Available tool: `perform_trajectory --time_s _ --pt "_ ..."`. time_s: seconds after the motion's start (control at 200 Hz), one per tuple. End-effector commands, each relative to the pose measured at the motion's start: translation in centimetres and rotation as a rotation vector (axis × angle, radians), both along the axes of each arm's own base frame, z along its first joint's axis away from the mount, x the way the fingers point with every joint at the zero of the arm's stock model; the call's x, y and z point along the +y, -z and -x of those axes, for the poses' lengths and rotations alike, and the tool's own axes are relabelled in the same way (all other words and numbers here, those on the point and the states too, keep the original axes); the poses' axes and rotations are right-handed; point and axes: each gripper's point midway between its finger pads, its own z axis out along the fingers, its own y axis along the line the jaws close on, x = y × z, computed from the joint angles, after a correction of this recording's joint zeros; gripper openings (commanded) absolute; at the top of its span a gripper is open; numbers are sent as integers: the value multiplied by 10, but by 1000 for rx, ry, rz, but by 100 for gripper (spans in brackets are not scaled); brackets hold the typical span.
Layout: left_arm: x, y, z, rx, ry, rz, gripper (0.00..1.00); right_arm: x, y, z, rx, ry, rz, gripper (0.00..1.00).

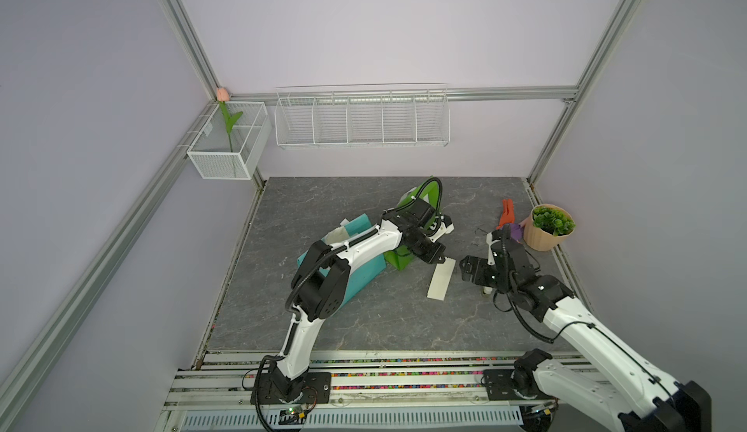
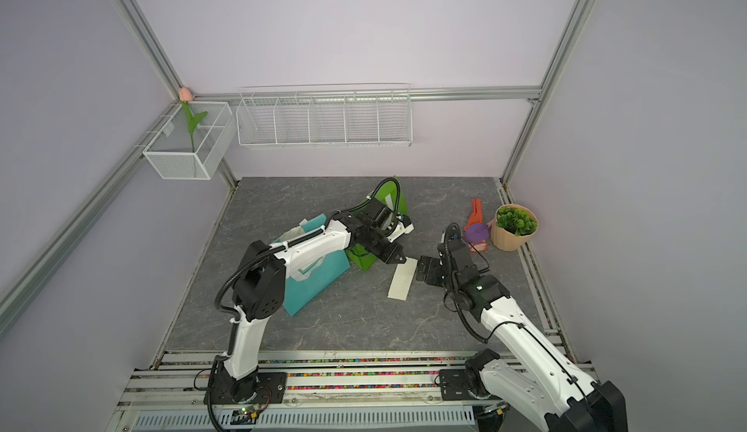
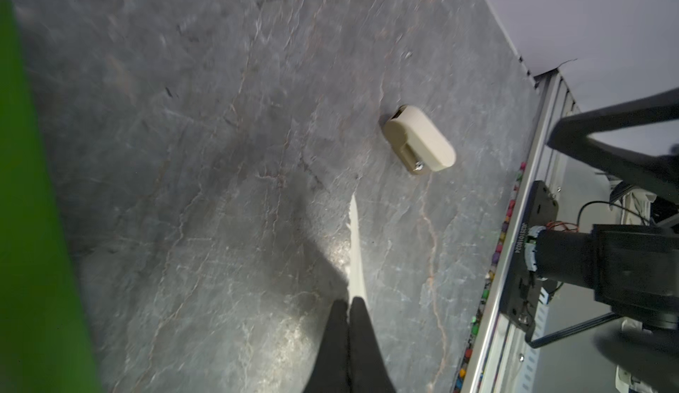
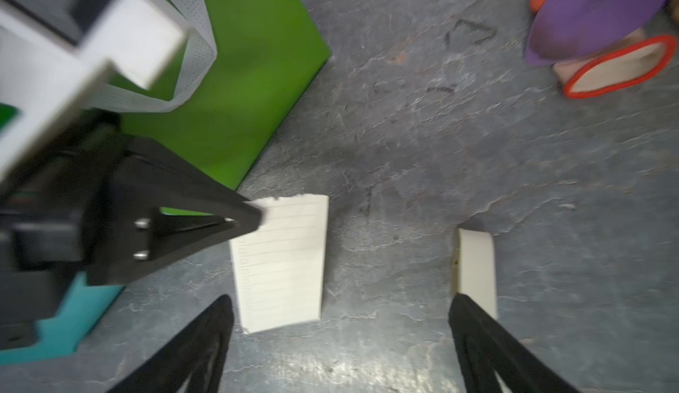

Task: Staple the receipts to the bags
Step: Pick up the receipt from the center of the board.

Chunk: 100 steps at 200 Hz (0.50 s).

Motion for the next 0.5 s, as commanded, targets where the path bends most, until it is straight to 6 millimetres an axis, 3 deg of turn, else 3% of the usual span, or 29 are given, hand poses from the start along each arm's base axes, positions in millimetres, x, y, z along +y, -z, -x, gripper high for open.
perform_trajectory --time_s 0.0,0.25,0.355,0.495 --pt "10 -26 -7 -52 -64 -24 0 -31 13 20 88 34 163 89" --pt "30 -90 -29 -250 -190 -14 0 -43 8 8 91 71 197 91" --pt "38 -108 -41 -318 -241 -6 0 -25 2 -3 45 16 117 93" --pt "52 -124 -61 -332 -322 37 0 11 -24 -22 -89 -134 9 99"
